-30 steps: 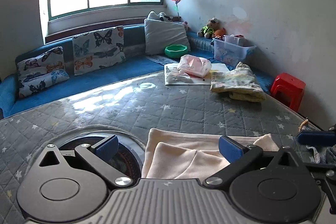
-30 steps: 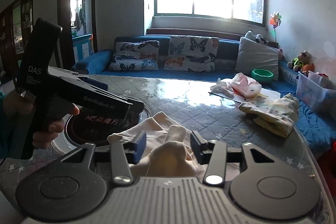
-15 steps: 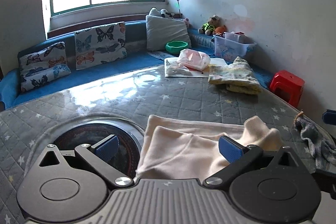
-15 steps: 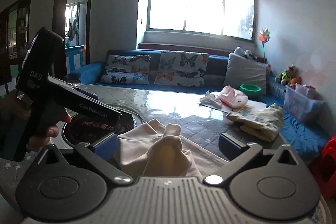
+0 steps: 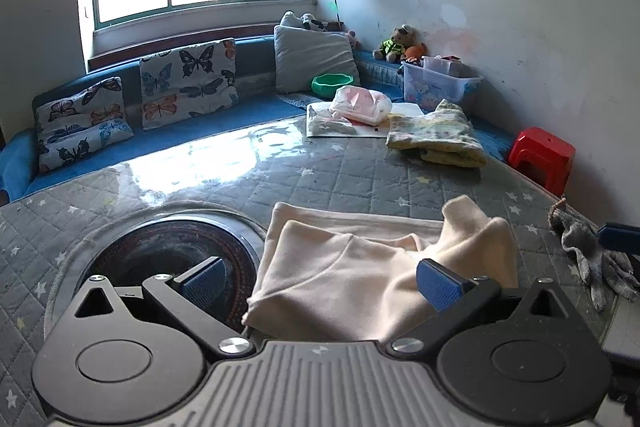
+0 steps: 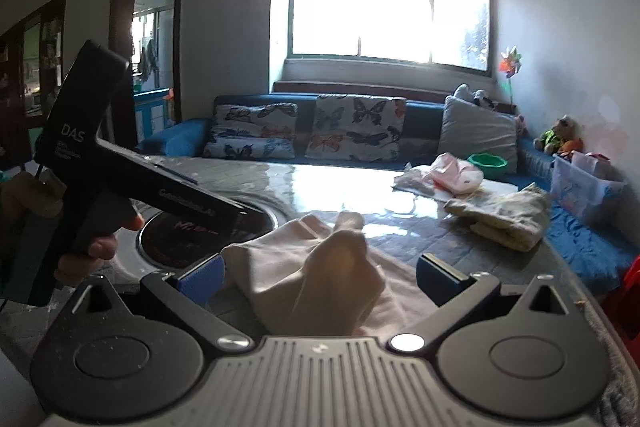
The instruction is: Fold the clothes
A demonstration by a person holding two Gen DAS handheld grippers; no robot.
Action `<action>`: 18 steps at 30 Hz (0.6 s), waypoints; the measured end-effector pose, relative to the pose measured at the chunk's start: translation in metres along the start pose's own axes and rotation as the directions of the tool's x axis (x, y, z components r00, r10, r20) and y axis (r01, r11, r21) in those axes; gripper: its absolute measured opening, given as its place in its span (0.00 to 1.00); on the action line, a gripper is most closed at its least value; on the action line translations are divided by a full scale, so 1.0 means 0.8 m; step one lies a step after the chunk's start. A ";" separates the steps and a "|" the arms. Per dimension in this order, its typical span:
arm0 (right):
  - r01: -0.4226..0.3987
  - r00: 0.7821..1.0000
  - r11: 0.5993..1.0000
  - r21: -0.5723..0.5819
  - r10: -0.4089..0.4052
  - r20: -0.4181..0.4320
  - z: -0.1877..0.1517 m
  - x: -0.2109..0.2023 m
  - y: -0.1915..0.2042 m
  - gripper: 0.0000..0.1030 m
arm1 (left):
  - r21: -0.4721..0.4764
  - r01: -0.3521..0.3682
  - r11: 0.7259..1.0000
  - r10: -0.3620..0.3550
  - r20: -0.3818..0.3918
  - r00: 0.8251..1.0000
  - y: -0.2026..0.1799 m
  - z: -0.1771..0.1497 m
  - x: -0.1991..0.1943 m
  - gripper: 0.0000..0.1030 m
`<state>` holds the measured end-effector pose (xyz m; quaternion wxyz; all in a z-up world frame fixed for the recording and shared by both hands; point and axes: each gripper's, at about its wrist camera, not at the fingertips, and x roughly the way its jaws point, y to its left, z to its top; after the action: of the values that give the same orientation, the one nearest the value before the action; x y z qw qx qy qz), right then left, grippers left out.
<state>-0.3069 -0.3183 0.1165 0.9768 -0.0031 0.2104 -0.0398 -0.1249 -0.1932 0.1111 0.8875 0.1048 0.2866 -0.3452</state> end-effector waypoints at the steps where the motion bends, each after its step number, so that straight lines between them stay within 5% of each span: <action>1: 0.001 1.000 1.000 -0.002 -0.001 -0.004 -0.002 0.001 0.002 1.00 | 0.003 0.001 1.000 -0.001 -0.002 1.000 -0.003 -0.003 0.000 1.00; 18: -0.005 0.996 1.000 0.012 0.006 -0.088 -0.020 -0.003 0.014 1.00 | 0.058 -0.043 0.997 0.046 -0.042 0.998 -0.034 -0.034 -0.010 1.00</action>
<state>-0.3151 -0.3066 0.1026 0.9667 0.0052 0.2531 -0.0385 -0.1599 -0.1986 0.0942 0.8851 0.1439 0.2936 -0.3310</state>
